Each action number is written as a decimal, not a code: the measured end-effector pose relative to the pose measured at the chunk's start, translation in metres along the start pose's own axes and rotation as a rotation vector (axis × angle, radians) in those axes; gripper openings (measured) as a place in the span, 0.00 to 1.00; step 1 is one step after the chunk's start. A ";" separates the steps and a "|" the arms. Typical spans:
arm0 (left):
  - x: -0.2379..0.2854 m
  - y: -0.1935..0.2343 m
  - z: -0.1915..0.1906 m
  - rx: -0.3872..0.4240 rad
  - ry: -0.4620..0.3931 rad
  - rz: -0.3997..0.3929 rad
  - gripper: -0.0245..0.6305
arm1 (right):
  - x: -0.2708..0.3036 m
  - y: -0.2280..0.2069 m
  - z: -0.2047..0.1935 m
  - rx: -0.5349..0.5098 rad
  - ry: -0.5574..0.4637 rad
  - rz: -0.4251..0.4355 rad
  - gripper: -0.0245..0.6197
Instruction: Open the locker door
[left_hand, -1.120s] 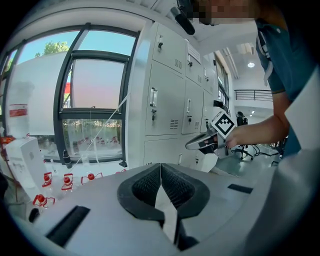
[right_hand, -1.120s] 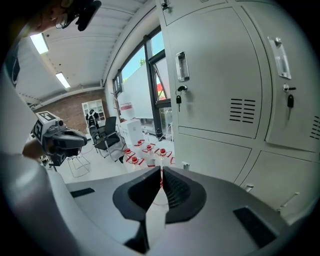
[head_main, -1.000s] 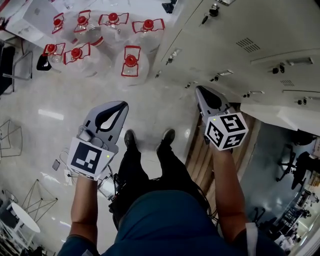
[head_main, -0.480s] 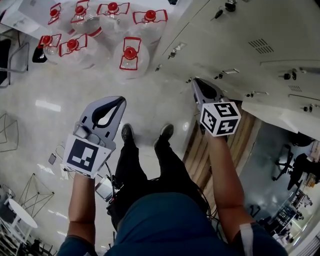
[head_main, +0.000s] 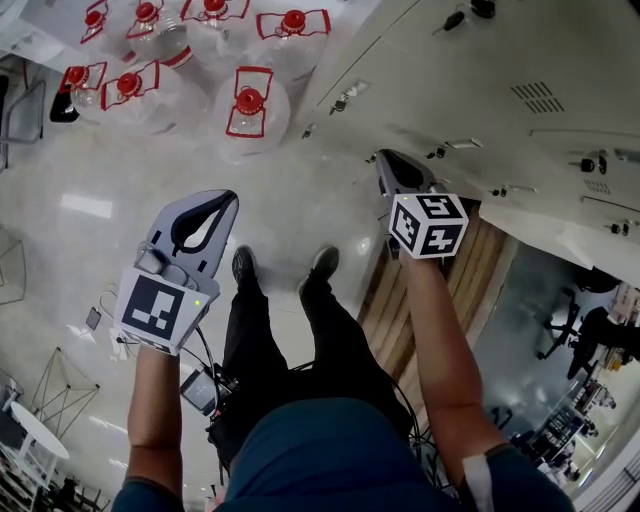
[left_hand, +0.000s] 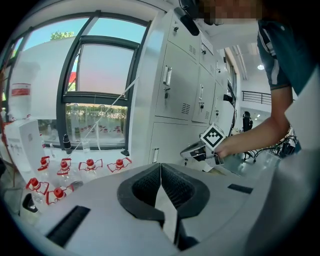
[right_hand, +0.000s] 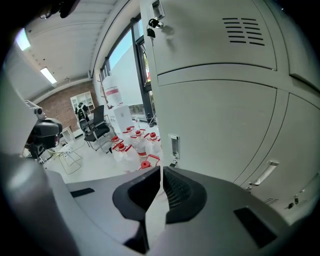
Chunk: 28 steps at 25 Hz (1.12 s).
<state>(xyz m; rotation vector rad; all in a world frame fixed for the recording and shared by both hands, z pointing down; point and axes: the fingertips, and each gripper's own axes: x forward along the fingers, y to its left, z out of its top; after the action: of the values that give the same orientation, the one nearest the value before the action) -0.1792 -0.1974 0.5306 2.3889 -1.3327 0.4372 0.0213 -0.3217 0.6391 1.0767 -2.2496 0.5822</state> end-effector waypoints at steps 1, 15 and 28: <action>0.003 0.001 -0.003 -0.001 0.001 -0.001 0.07 | 0.004 -0.001 -0.003 0.000 0.003 0.000 0.10; 0.035 0.019 -0.049 -0.032 0.038 -0.010 0.07 | 0.074 -0.015 -0.040 -0.006 0.034 0.001 0.10; 0.069 0.042 -0.080 -0.060 0.074 -0.014 0.07 | 0.151 -0.029 -0.028 -0.050 0.028 0.022 0.10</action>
<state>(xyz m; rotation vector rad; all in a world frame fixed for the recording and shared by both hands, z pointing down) -0.1878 -0.2324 0.6379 2.3091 -1.2782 0.4704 -0.0242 -0.4054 0.7627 1.0146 -2.2425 0.5438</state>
